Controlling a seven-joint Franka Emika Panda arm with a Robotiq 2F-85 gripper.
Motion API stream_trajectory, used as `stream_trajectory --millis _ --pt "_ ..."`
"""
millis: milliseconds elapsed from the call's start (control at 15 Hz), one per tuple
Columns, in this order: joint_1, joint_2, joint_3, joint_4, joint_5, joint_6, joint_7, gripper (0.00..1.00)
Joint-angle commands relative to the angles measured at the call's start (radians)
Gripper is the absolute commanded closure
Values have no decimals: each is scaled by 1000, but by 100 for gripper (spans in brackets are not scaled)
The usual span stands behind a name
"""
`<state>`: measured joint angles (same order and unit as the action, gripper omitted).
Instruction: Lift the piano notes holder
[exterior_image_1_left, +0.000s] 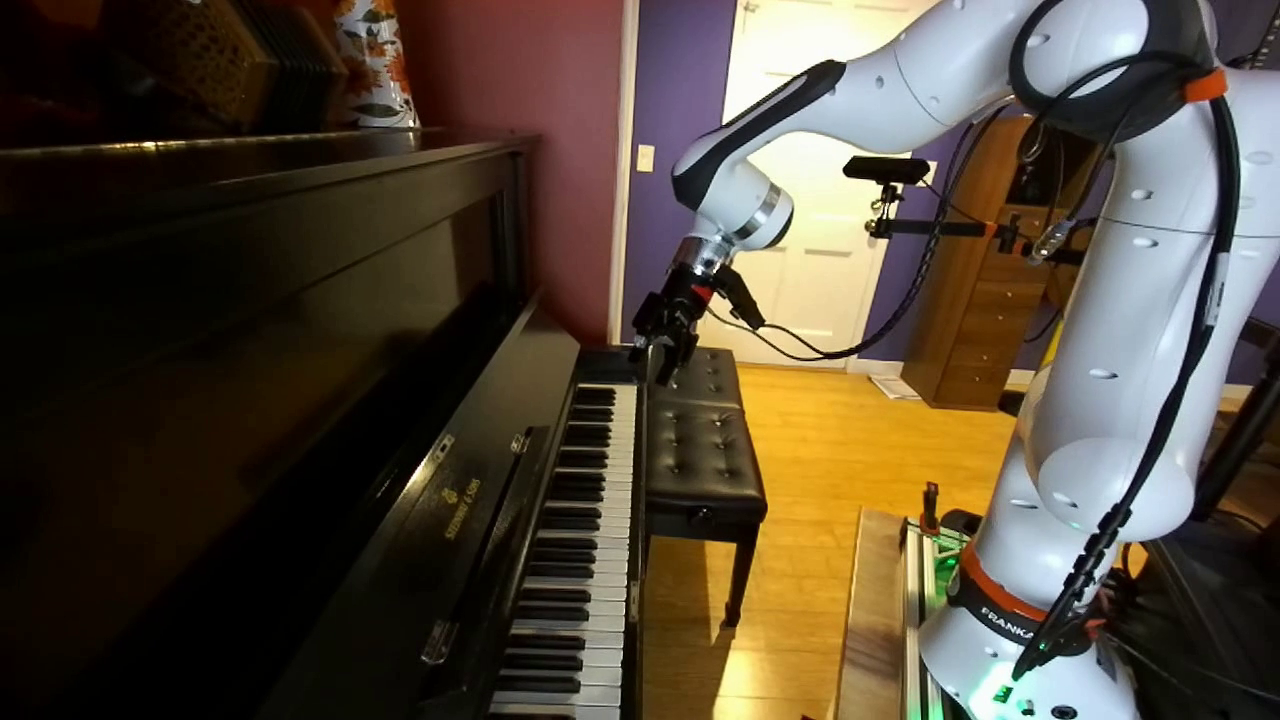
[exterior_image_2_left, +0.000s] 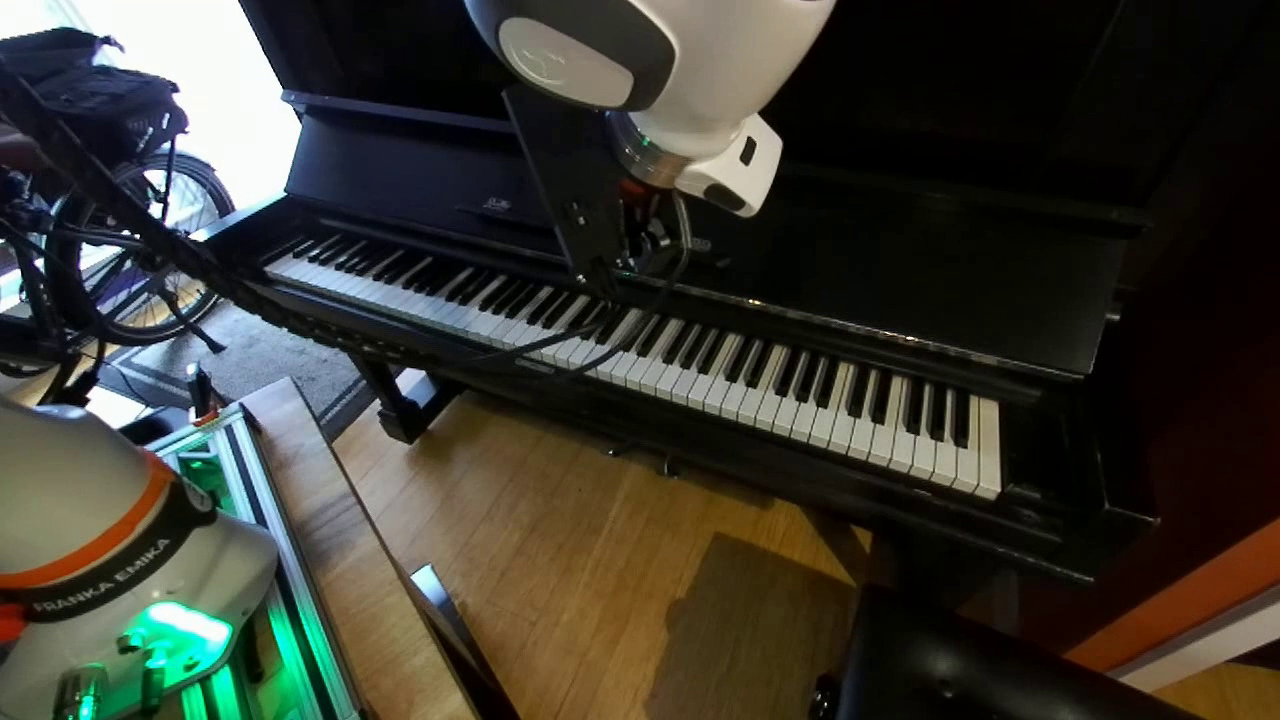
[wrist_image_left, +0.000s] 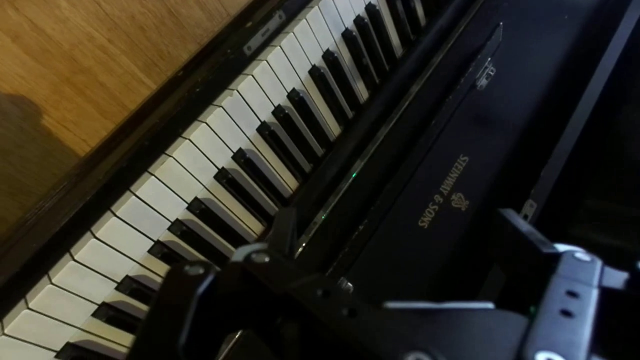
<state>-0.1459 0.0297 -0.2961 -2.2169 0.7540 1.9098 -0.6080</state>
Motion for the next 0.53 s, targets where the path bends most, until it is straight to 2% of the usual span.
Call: stream_trajectory --millis 0,67,333,467 --pt "-66 137 13 90 105 -17 -13 26" --pt "-79 159 16 100 126 -19 -11 30" --pt "-123 297 47 192 227 -5 -6 64" --pt "-136 363 68 240 270 -2 4 77"
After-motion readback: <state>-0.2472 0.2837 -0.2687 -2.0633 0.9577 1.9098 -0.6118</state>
